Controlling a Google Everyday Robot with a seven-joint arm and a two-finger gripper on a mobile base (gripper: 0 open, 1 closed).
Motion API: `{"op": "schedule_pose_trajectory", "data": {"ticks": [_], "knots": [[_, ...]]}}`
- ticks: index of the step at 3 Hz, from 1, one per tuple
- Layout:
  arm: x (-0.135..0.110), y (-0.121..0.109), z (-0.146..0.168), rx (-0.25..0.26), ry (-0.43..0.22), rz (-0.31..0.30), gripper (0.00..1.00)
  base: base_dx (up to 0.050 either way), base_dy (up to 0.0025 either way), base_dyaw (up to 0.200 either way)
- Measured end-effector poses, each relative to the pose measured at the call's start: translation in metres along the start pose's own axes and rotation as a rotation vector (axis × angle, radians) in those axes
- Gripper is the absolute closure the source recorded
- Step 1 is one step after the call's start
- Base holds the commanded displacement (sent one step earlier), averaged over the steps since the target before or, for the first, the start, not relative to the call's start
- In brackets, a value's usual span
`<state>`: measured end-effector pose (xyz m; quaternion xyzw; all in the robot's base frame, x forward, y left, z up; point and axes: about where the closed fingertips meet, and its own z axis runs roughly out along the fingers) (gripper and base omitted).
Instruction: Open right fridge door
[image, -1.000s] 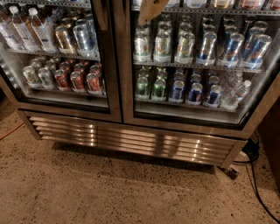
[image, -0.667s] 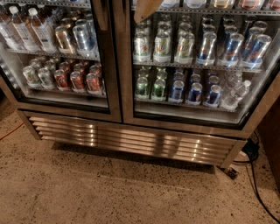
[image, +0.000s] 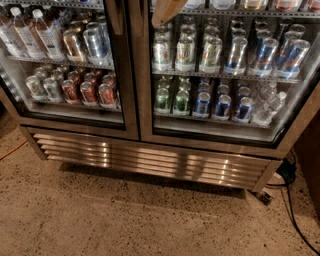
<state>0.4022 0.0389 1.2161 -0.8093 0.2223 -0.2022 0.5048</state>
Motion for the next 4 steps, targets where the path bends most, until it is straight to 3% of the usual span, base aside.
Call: {"op": "schedule_pose_trajectory", "data": {"ticks": [1,2,3,4], "knots": [[0.011,0.012,-0.023,0.091,0.006,0.048,0.00,0.000,0.00000,0.000],[0.036,0.045,-0.025,0.183,0.012,0.150,0.00,0.000,0.00000,0.000],[0.033,0.042,-0.027,0.189,0.010,0.141,0.00,0.000,0.00000,0.000],[0.040,0.049,-0.027,0.129,0.028,0.169,0.00,0.000,0.00000,0.000]]}}
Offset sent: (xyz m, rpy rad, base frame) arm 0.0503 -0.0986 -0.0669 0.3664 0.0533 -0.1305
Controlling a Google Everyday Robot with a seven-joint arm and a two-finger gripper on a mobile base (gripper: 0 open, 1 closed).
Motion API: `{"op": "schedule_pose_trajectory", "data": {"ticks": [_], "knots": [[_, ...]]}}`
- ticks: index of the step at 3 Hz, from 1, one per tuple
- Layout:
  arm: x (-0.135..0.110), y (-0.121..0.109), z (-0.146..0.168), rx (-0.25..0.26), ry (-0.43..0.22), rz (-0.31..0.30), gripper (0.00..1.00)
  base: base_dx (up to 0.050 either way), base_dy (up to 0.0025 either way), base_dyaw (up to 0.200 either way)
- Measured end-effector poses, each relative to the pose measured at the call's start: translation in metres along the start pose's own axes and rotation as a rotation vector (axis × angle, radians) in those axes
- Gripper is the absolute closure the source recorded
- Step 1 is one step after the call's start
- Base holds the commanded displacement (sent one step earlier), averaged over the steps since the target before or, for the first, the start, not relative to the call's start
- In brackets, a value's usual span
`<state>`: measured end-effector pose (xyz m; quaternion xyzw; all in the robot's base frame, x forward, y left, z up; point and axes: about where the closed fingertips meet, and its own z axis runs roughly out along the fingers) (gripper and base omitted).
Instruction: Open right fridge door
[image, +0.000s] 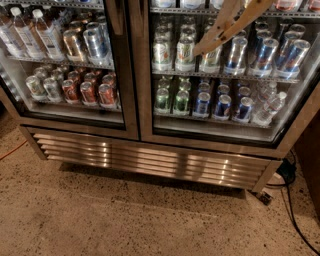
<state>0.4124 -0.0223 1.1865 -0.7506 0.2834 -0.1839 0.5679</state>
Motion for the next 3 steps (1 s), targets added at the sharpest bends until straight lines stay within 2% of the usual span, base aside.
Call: {"op": "schedule_pose_trajectory", "data": {"ticks": [1,2,3], "knots": [[0.014,0.012,-0.004,-0.118,0.061,0.039,0.00,0.000,0.00000,0.000],[-0.007,0.004,-0.023,-0.198,0.107,-0.041,0.00,0.000,0.00000,0.000],[-0.007,0.004,-0.023,-0.198,0.107,-0.041,0.00,0.050,-0.00001,0.000]]}}
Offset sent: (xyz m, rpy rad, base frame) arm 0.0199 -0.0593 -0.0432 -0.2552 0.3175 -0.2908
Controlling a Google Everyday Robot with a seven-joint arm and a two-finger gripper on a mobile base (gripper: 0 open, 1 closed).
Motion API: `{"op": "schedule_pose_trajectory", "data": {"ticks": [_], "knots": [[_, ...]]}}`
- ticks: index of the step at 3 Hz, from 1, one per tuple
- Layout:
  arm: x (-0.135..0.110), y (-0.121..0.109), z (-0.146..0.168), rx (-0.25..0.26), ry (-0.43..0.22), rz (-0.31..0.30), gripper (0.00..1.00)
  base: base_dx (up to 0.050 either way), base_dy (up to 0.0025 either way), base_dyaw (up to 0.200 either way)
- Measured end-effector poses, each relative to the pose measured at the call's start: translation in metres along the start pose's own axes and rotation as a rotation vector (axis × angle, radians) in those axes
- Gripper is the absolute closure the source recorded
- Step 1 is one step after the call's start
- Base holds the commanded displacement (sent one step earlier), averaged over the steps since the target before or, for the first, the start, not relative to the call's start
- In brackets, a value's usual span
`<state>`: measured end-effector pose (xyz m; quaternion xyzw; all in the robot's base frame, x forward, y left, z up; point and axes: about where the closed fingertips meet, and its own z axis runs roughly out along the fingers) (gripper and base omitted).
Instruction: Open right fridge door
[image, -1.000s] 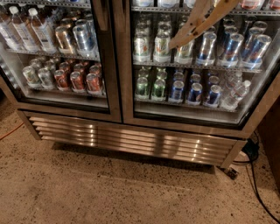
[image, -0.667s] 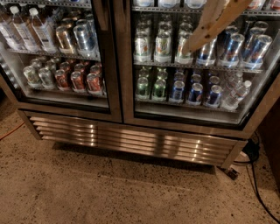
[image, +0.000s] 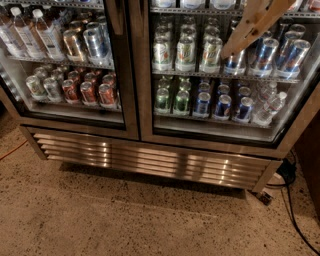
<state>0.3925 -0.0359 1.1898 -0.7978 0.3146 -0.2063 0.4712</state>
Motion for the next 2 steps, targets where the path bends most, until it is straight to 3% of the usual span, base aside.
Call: {"op": "schedule_pose_trajectory", "data": {"ticks": [2], "knots": [[0.0000,0.0000,0.0000,0.000,0.000,0.000,0.00,0.050,0.00000,0.000]]}}
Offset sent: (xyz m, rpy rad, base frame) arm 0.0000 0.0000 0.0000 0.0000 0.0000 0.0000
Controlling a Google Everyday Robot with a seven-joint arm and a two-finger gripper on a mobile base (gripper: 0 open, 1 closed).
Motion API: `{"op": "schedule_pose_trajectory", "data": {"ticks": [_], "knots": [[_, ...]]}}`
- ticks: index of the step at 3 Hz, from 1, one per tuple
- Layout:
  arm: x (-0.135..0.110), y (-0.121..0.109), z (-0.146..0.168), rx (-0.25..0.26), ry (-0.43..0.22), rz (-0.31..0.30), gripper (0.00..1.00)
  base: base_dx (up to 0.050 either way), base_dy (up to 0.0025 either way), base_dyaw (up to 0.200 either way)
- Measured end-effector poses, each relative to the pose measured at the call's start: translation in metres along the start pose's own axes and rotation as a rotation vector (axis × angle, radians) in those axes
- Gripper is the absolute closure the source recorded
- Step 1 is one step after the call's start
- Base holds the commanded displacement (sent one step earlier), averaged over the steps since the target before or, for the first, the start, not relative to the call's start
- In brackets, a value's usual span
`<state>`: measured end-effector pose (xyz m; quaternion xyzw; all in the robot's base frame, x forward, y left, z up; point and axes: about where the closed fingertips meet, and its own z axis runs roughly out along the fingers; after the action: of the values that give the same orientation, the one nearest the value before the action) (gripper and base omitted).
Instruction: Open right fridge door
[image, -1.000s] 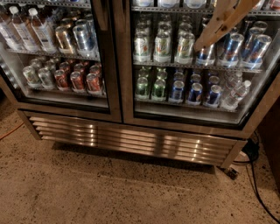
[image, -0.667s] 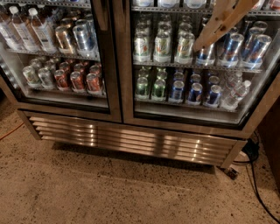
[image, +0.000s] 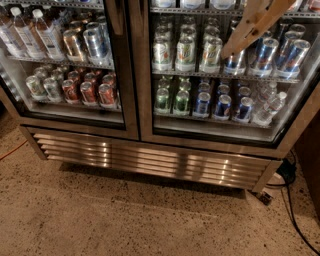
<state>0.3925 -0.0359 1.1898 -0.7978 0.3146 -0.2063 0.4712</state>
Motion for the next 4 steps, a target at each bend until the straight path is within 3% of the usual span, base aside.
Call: {"op": "schedule_pose_trajectory", "data": {"ticks": [4], "knots": [[0.0000,0.0000,0.0000,0.000,0.000,0.000,0.00,0.050,0.00000,0.000]]}}
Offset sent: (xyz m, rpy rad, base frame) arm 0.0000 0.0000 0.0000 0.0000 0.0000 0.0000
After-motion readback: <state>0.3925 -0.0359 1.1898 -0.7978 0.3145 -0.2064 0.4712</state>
